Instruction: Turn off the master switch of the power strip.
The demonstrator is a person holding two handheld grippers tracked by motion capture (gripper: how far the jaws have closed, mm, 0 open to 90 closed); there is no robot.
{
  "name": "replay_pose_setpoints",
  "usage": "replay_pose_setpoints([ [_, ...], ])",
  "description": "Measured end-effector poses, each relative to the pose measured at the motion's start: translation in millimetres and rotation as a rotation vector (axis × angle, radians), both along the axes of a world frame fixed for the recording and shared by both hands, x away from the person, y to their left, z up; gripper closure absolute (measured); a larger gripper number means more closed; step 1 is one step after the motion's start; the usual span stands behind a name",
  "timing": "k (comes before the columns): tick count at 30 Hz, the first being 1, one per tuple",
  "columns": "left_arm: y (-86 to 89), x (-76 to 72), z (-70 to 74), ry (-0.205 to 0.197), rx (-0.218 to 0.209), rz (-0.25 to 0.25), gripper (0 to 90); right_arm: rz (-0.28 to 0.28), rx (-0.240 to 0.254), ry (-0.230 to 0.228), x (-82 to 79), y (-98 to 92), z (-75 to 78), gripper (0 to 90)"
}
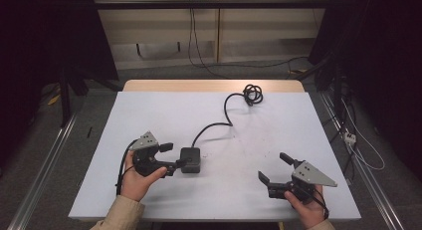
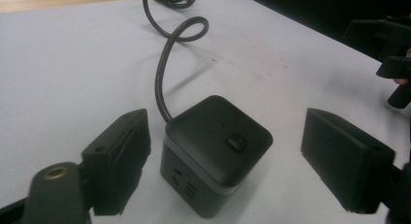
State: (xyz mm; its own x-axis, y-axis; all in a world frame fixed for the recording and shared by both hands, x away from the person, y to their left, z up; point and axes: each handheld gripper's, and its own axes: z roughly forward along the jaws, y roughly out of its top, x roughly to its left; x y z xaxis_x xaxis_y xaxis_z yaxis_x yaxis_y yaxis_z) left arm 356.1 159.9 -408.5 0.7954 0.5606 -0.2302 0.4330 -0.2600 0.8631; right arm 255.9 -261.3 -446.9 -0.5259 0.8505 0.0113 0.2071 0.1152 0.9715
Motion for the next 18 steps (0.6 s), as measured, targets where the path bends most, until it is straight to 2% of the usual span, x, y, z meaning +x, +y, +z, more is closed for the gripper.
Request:
replay_pose_setpoints([
  [7,7.1,-2.0,-1.5,-0.006,-0.010,0.012,10.4,0.000,0.000,0.000,-0.1,0.0,0.3,4.0],
  [18,15.9,-5.5,-7.0,-0.010,0.002,0.010,8.8,-0.002,0.001,0.000,-0.5,-0.1,0.8,4.0],
])
